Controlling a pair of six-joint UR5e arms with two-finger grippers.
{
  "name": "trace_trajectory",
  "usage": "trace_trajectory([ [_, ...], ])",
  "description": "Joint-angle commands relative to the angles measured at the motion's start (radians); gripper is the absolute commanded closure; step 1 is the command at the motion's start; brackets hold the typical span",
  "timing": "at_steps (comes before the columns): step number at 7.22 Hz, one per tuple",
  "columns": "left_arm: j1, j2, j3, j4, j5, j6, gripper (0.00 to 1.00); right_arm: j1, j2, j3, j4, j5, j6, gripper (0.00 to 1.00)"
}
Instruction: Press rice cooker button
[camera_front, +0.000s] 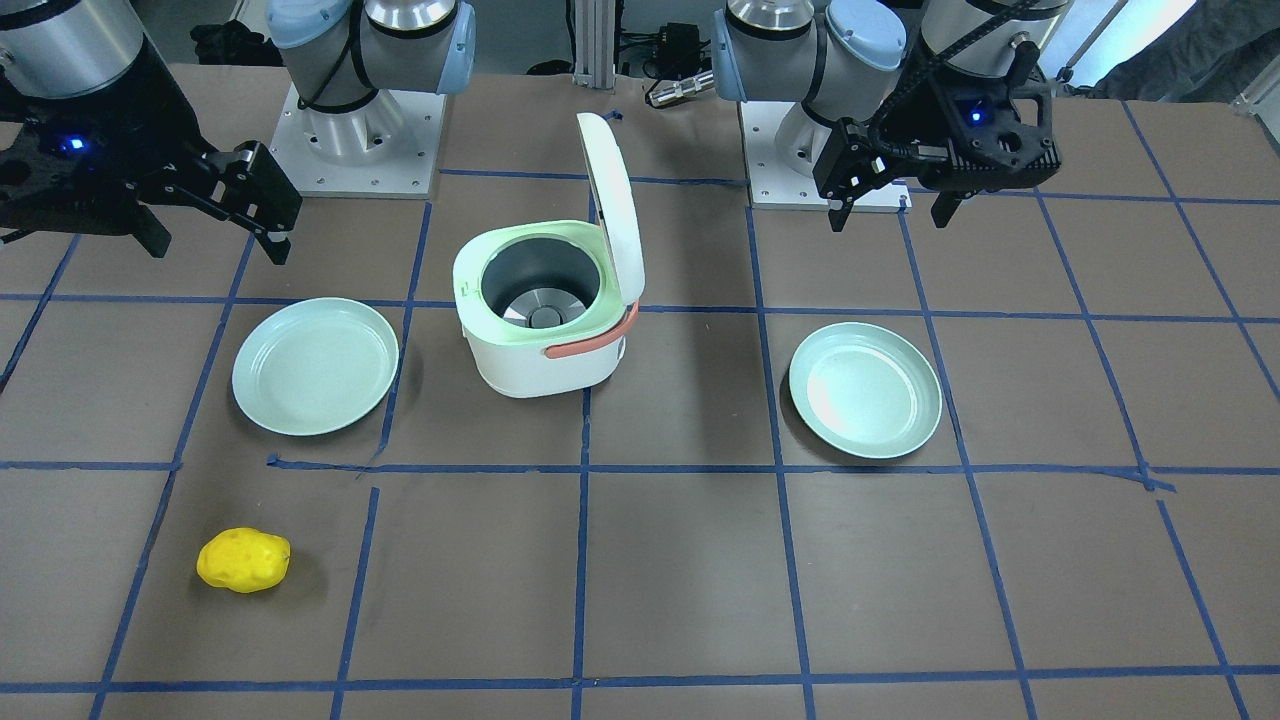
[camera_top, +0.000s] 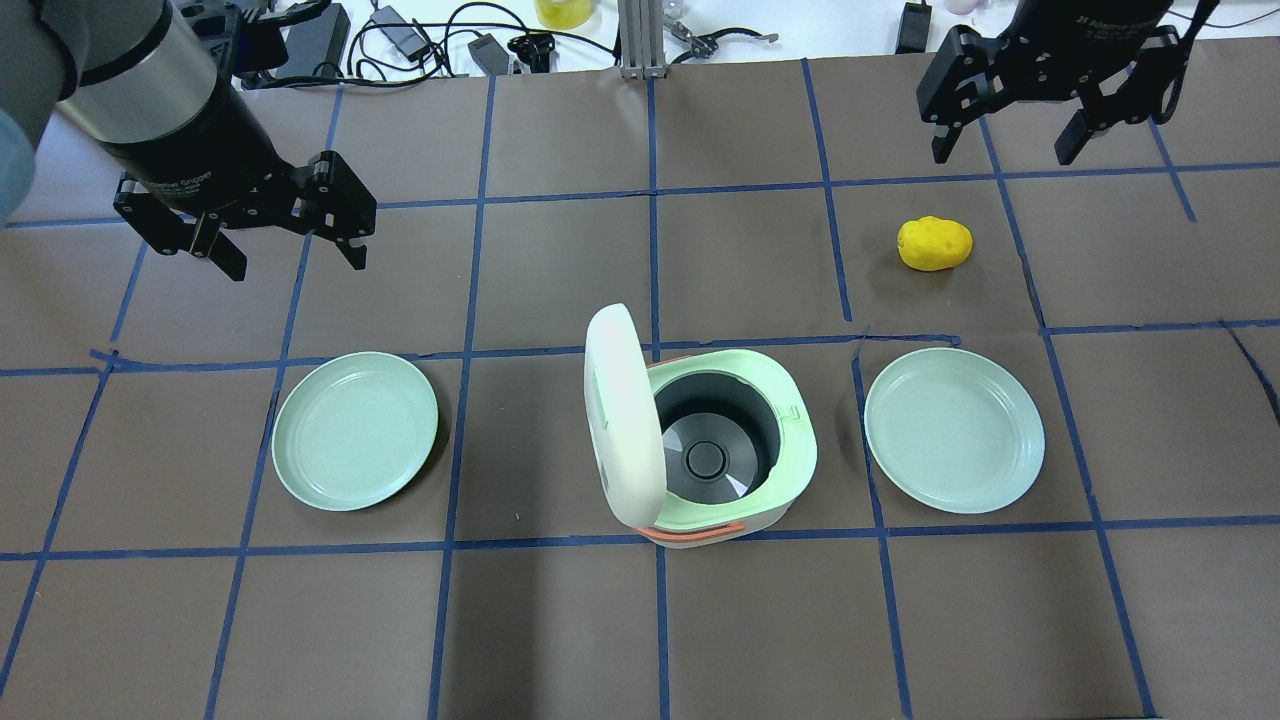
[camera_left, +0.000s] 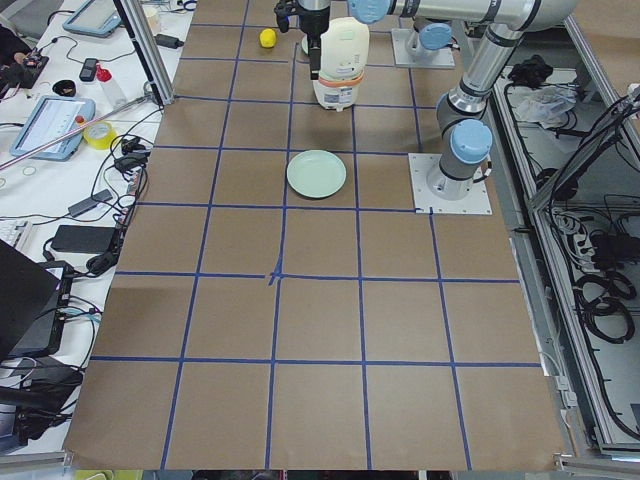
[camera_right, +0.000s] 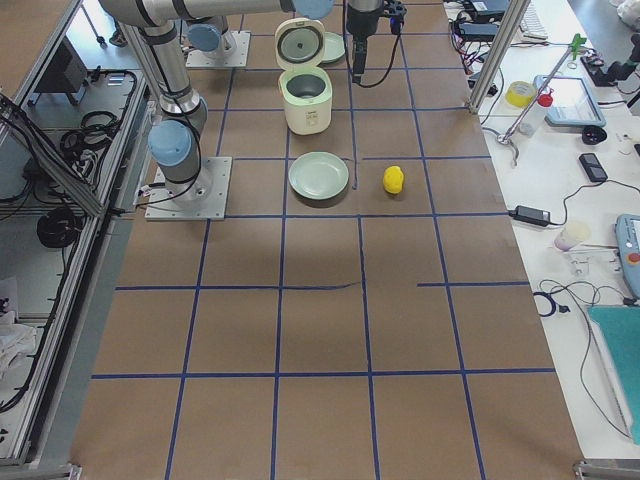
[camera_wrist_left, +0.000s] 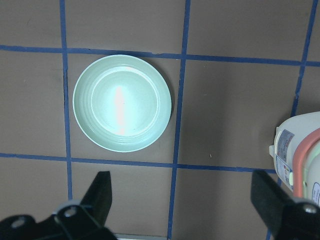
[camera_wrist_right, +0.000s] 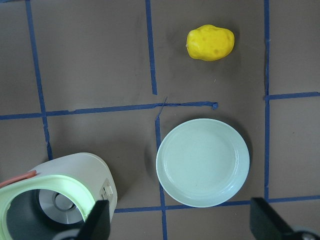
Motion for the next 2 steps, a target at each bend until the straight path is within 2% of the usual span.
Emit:
trace_trajectory([
  [1,0.000,0.000,0.000,0.000,0.000,0.000,0.00,0.007,-0.002,0.000,0.010,-0.002,0.122,0.00],
  [2,0.000,0.000,0.000,0.000,0.000,0.000,0.00,0.005,-0.002,0.005,0.009,-0.002,0.117,0.00],
])
